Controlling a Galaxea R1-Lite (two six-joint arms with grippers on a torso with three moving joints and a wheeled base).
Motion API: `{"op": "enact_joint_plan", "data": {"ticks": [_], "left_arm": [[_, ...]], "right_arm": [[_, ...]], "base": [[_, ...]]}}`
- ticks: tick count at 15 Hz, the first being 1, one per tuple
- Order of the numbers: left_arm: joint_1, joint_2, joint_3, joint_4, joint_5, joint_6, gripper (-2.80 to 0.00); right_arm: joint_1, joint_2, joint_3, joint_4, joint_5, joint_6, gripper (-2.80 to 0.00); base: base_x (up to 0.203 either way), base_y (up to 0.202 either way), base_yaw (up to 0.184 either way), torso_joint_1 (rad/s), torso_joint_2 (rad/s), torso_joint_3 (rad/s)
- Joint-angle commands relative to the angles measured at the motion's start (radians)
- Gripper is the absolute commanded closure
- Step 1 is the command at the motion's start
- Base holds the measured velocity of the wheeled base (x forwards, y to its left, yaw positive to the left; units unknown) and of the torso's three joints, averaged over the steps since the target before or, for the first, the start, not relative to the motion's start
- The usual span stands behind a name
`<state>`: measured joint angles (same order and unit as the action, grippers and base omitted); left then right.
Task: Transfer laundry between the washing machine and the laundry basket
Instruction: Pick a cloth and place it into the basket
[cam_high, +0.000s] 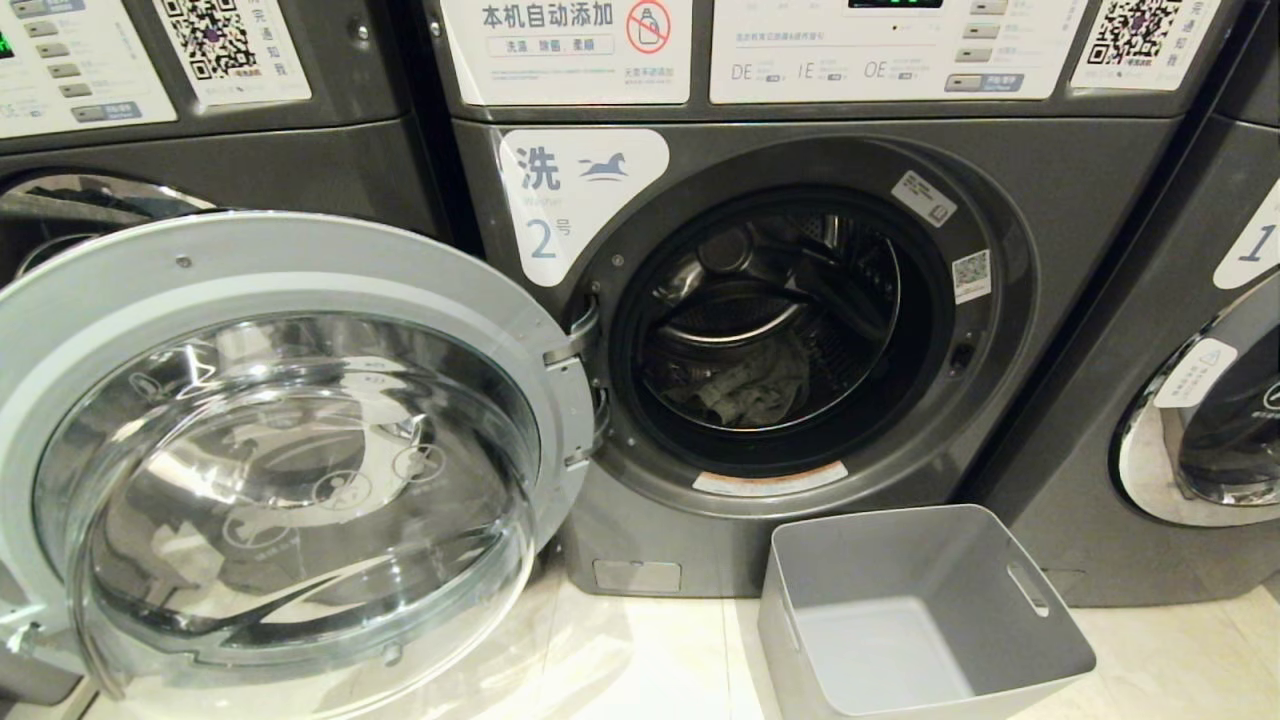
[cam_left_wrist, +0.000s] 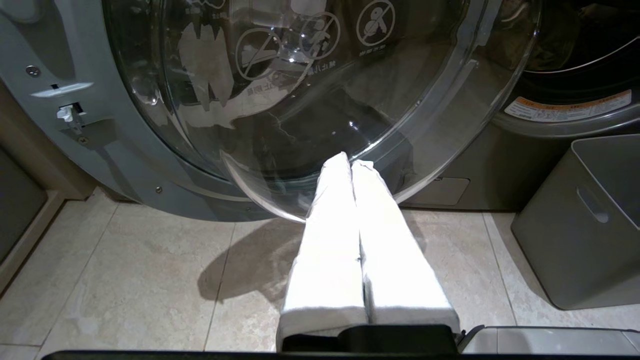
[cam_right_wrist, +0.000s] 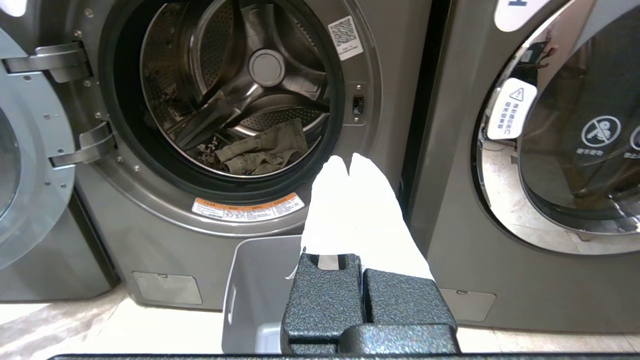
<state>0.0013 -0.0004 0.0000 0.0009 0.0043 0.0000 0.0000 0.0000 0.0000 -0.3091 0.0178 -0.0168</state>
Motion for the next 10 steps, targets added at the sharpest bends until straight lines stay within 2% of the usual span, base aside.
{"op": "enact_joint_plan", "data": {"ticks": [1, 4, 10], "left_arm": [[0.0, -0.001, 0.0, -0.001, 0.0, -0.002, 0.0], [0.0, -0.001, 0.0, -0.001, 0.0, -0.003, 0.0], [0.0, -0.001, 0.0, -0.001, 0.0, -0.002, 0.0]], "right_arm": [[0.0, 0.002, 0.04, -0.002, 0.001, 0.001, 0.0], [0.0, 0.002, 0.04, -0.002, 0.0, 0.001, 0.0], [0.0, 0.002, 0.04, -0.002, -0.001, 0.001, 0.0]], "base": [[0.0, 0.0, 0.0, 0.0, 0.0, 0.0], [0.0, 0.0, 0.0, 0.003, 0.0, -0.046], [0.0, 0.0, 0.0, 0.004, 0.0, -0.195]]}}
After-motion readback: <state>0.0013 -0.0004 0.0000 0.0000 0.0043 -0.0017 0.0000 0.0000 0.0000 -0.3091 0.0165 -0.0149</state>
